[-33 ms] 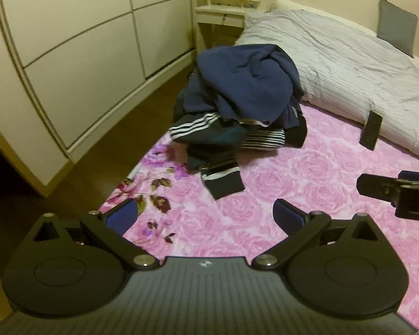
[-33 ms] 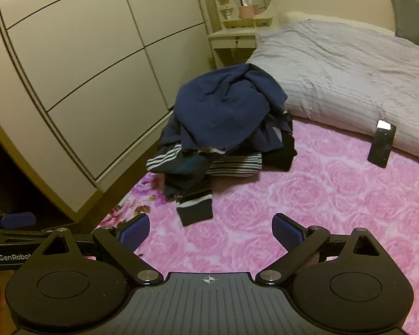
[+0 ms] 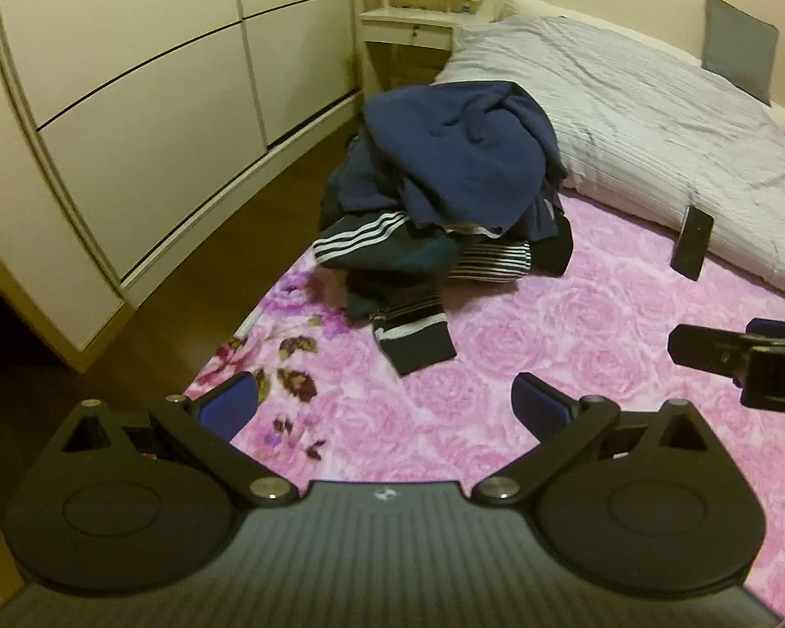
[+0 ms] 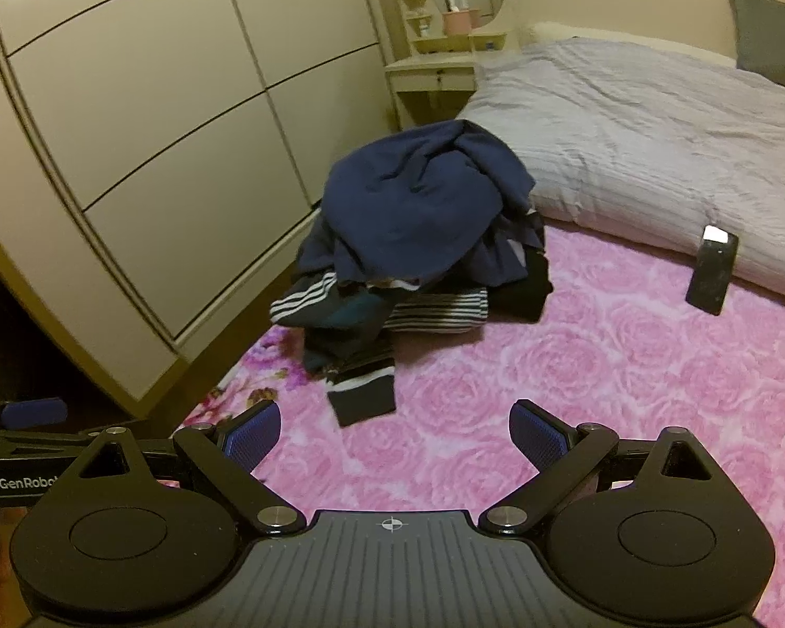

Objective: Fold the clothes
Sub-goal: 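Move both grippers toward the navy garment on the clothes pile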

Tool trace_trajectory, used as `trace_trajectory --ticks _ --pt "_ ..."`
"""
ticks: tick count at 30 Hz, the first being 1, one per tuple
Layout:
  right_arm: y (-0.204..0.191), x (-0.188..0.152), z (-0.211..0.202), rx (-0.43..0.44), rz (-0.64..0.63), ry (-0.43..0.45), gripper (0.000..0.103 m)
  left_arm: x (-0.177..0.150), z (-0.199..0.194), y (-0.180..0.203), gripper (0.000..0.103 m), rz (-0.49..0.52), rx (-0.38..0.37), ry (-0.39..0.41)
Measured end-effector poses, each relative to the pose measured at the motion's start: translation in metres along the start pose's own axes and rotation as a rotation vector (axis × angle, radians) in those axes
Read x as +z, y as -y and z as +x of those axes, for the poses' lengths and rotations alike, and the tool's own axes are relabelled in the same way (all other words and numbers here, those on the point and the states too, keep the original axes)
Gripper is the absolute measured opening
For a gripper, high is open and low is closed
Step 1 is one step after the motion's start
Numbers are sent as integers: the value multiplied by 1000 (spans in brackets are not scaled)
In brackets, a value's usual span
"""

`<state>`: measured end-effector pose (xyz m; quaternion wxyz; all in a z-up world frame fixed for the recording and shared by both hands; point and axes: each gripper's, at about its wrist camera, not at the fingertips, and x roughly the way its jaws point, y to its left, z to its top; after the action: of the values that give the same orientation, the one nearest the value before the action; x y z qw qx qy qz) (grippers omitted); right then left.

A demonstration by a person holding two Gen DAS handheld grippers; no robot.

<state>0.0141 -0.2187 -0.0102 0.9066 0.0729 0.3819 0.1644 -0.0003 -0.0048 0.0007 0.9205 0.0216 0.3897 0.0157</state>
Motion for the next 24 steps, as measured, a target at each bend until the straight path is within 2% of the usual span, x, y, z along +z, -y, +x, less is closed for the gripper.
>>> trace_trajectory --ticks 4,5,7,11,16,19,24 --pt "0 12 13 -58 39 -31 97 1 -3 13 102 65 3 7" --pt "0 15 16 -73 49 -38 97 7 1 14 102 76 -10 -15" --pt "-1 21 23 -102 69 -54 97 32 26 -4 102 71 -105 -80" --pt "-19 29 43 -182 84 -49 97 59 80 -33 102 88 -192 -78" --pt "-22 32 53 -237 90 -51 97 72 110 -44 102 71 -226 -73" --pt "-16 29 52 -259 80 -62 97 75 124 -38 101 95 -236 -87" --pt "4 26 50 -276 86 -78 97 71 125 -29 101 117 -222 -66"
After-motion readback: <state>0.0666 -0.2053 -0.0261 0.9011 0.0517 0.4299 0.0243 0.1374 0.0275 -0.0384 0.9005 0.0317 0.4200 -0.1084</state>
